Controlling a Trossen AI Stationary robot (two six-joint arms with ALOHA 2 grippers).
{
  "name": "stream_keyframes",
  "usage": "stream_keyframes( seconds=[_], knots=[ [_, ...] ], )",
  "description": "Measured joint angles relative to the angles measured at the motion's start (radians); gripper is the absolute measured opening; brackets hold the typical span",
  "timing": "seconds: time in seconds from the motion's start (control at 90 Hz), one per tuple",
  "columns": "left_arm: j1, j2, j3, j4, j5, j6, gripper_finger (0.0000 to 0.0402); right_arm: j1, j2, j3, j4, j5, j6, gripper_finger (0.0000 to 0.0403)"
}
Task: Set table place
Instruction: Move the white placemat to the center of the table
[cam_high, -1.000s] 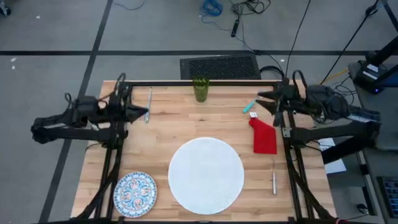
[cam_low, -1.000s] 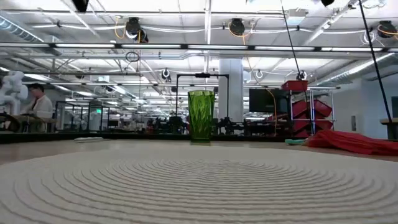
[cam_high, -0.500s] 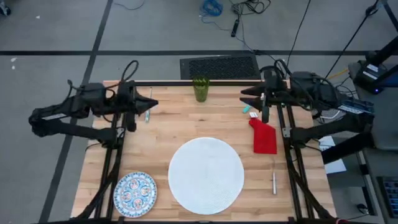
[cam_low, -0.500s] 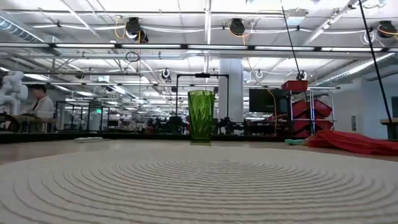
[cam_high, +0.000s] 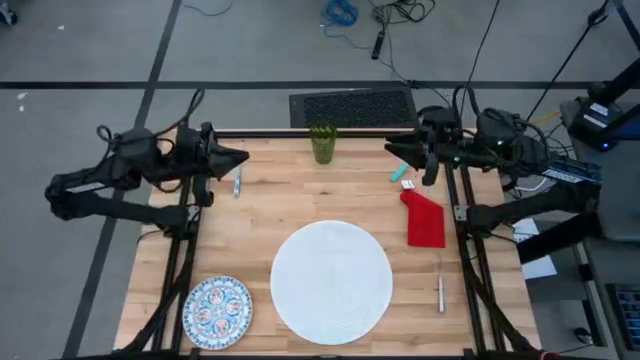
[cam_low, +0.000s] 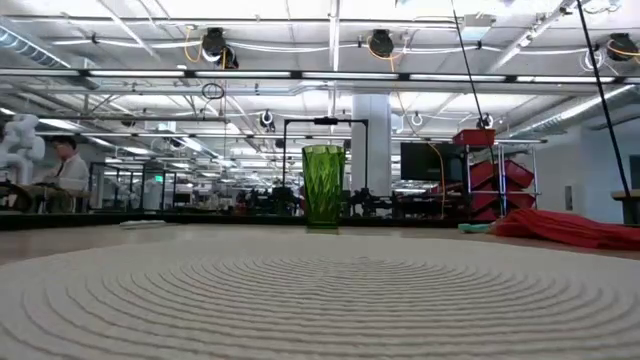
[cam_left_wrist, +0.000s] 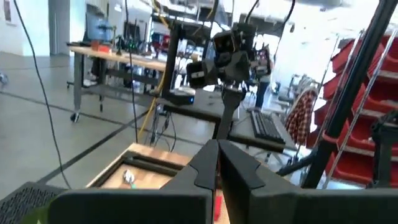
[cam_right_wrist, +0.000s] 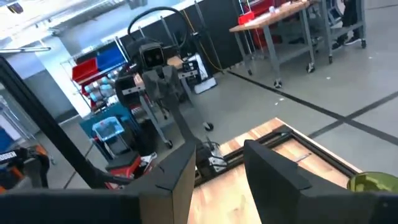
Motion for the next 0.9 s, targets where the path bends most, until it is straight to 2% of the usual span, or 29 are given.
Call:
stream_keyframes(
  seconds=[0.333, 0.533, 0.578, 0.711, 0.9],
  knots=[
    [0.0, 0.0, 0.0, 0.012, -0.004, 0.035, 0.0, 0.0, 0.002, 0.0, -0.111, 0.004, -0.078, 0.0125],
    [0.0, 0.0, 0.0, -0.005, -0.017, 0.082, 0.0, 0.0, 0.015, 0.0, -0.212, 0.004, -0.041, 0.0125],
    [0.0, 0.003, 0.0, -0.005, -0.038, 0.087, 0.0, 0.0, 0.022, 0.0, -0.224, 0.005, -0.039, 0.0125],
    [0.0, 0.012, 0.0, -0.004, -0.189, 0.095, 0.0, 0.0, 0.039, 0.0, -0.238, 0.005, -0.005, 0.0125],
    [0.0, 0.029, -0.001, -0.002, -0.174, 0.065, 0.0, 0.0, 0.065, 0.0, -0.237, 0.005, 0.002, 0.0125]
  ],
)
